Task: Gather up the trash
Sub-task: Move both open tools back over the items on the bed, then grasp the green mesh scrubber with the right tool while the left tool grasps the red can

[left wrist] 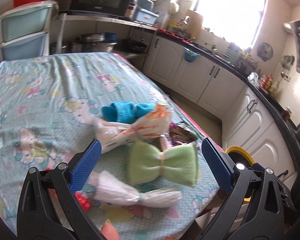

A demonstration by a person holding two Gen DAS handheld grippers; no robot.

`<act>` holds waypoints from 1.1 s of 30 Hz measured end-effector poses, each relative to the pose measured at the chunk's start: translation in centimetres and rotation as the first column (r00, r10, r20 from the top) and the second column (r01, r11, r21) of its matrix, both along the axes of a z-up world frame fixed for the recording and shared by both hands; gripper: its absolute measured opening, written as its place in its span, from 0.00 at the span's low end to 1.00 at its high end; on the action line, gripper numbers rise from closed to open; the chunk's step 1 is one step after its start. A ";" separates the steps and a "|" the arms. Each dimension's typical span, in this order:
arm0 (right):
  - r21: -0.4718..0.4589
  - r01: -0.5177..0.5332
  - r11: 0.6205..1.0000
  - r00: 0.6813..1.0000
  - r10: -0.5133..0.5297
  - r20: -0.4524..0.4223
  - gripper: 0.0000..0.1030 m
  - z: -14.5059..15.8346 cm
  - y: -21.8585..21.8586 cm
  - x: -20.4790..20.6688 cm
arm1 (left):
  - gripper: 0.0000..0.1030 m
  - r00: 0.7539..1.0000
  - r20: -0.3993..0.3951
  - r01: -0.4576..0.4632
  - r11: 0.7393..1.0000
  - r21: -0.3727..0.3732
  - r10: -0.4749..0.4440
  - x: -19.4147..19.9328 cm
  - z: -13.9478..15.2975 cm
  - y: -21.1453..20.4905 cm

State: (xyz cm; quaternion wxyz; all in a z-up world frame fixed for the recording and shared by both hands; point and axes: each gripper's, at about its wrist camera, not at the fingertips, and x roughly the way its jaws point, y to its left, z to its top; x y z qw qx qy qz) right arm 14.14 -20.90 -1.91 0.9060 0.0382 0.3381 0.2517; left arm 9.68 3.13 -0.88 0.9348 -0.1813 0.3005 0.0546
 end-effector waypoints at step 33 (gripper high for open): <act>-0.013 -0.114 0.993 0.977 0.110 -0.183 0.87 -5.7 7.6 4.0 | 0.77 0.931 -0.297 -0.307 0.898 -0.316 0.213 -6.0 -9.1 9.6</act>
